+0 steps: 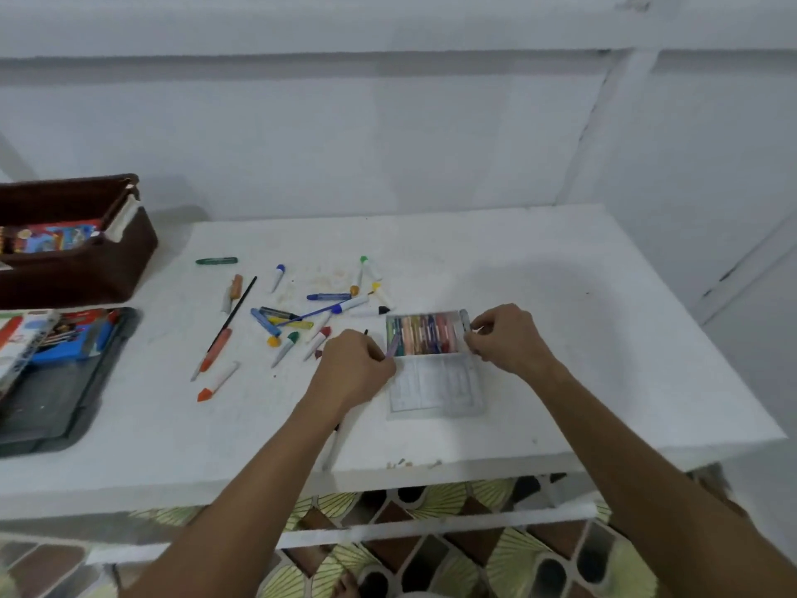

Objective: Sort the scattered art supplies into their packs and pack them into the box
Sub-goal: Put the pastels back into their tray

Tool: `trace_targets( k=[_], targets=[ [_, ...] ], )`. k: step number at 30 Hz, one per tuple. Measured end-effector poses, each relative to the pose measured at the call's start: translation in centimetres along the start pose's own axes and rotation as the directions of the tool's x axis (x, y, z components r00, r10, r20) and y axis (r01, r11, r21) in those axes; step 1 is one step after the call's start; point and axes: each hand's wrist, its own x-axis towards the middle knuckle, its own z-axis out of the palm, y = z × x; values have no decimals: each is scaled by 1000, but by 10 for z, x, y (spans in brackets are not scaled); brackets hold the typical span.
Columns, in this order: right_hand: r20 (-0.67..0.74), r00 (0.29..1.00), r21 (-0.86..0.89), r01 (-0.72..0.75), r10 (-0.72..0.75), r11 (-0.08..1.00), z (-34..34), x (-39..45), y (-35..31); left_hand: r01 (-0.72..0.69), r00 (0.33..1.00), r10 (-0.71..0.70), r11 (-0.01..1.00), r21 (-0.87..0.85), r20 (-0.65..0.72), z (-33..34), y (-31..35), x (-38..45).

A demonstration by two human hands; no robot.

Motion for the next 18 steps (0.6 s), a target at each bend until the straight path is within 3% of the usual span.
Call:
trace_targets(
  k=[4, 8, 18],
  targets=[
    [31, 999, 37, -23, 22, 999, 4, -1, 7, 27, 999, -26, 999, -35, 25, 10, -6, -16],
    [57, 998, 53, -33, 30, 998, 9, 2, 7, -38, 997, 38, 999, -9, 74, 10, -11, -22],
    [85, 995, -48, 51, -47, 998, 6, 9, 7, -130, 976, 136, 991, -44, 171, 4, -20, -18]
  ],
)
